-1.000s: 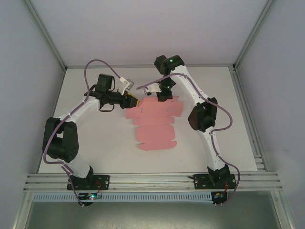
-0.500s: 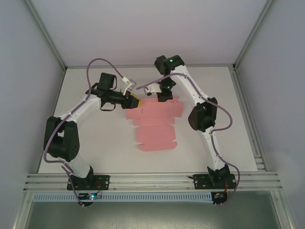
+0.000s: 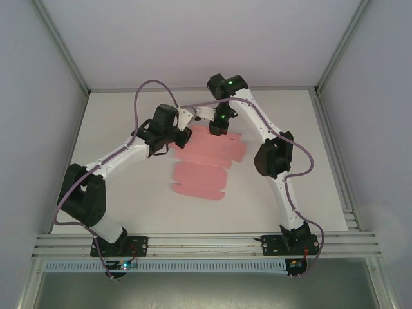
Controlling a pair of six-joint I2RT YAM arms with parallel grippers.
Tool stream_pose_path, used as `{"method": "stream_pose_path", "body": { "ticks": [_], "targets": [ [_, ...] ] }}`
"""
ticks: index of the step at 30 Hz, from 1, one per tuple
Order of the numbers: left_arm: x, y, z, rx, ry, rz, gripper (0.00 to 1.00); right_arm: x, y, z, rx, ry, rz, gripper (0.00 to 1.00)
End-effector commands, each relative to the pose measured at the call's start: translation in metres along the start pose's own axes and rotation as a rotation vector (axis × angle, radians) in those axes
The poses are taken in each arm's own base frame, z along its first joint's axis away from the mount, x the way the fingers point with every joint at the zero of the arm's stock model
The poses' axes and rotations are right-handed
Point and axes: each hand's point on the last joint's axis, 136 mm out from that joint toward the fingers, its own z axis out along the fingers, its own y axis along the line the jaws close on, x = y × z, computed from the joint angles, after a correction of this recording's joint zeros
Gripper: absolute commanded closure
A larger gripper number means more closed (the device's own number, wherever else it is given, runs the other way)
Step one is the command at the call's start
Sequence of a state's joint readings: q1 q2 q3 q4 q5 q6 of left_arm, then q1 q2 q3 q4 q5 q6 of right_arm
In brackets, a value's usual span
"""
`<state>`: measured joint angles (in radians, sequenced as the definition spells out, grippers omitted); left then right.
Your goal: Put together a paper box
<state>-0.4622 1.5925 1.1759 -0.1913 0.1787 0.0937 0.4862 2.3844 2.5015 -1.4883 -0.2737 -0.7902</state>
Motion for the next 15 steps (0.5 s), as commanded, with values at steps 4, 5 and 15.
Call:
{"method": "stream_pose_path", "body": {
  "ticks": [4,5,15],
  "targets": [
    [-0.017,0.017,0.016,-0.2,-0.059,-0.135,1.0,-0.059,0.009,-0.026,-0.012,-0.279,0.286,1.0],
    [-0.019,0.017,0.018,-0.21,-0.072,-0.156,1.0,-0.065,0.01,-0.029,-0.019,-0.316,0.303,1.0],
    [-0.027,-0.021,0.037,-0.093,-0.14,-0.109,0.99,-0.087,0.018,-0.043,-0.124,-0.466,0.411,1.0]
  ]
}}
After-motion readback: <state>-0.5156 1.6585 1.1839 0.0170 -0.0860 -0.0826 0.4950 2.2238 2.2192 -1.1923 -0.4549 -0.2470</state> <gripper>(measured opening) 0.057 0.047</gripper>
